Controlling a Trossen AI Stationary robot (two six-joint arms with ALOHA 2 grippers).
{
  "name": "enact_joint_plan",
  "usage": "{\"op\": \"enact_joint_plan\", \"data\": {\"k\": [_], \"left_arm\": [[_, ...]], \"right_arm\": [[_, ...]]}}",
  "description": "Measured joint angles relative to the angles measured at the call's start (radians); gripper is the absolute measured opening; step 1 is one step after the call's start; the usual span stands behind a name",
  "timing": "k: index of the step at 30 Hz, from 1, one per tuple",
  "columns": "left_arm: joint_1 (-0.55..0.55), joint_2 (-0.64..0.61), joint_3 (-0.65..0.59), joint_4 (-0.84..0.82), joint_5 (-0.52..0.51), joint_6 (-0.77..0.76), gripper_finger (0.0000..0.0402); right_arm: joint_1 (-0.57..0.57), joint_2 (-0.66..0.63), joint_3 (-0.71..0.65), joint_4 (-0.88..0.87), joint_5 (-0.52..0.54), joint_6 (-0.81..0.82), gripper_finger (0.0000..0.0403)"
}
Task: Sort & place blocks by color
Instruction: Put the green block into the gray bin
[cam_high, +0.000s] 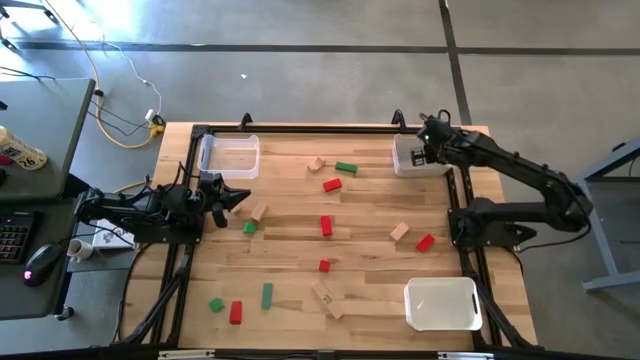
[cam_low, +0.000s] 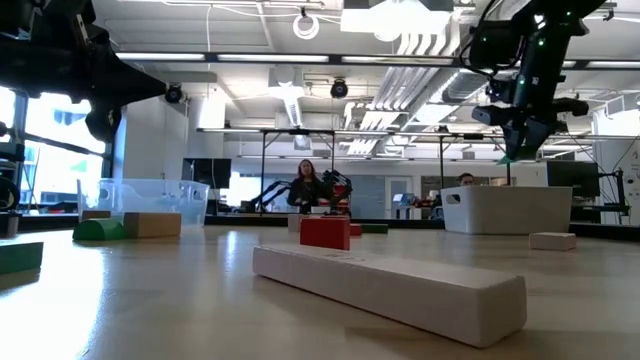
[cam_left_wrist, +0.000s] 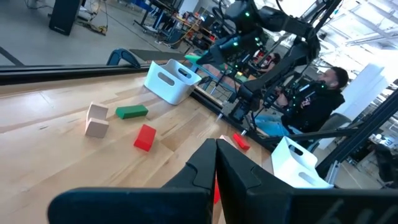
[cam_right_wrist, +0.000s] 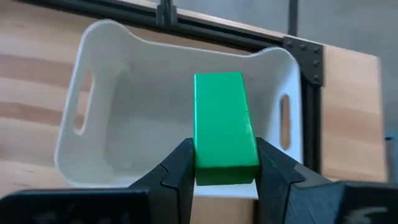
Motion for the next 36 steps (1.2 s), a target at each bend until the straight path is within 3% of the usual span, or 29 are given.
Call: {"op": "enact_joint_plan", "data": {"k": [9, 20, 29, 36], "left_arm": [[0.000, 0.000, 0.000, 0.000, -0.023, 0.000, 0.0000], [0.000, 0.000, 0.000, -0.004, -0.052, 0.000, 0.0000], [0.000, 0.000, 0.000, -0.005, -0.094, 0.000, 0.0010], [0.000, 0.000, 0.000, 0.002, -0.098, 0.000, 0.0053]], "right_arm": [[-0.057, 0.132, 0.000, 0.111, -0.122, -0.048, 0.0105], [-0.060, 0.299, 0.000, 0.158, -0.156, -0.073, 0.0105], [-0.094, 0.362, 0.000, 0.170, -0.197, -0.073, 0.0107], [-0.101, 0.362, 0.000, 0.174, -0.191, -0.065, 0.0190]]}}
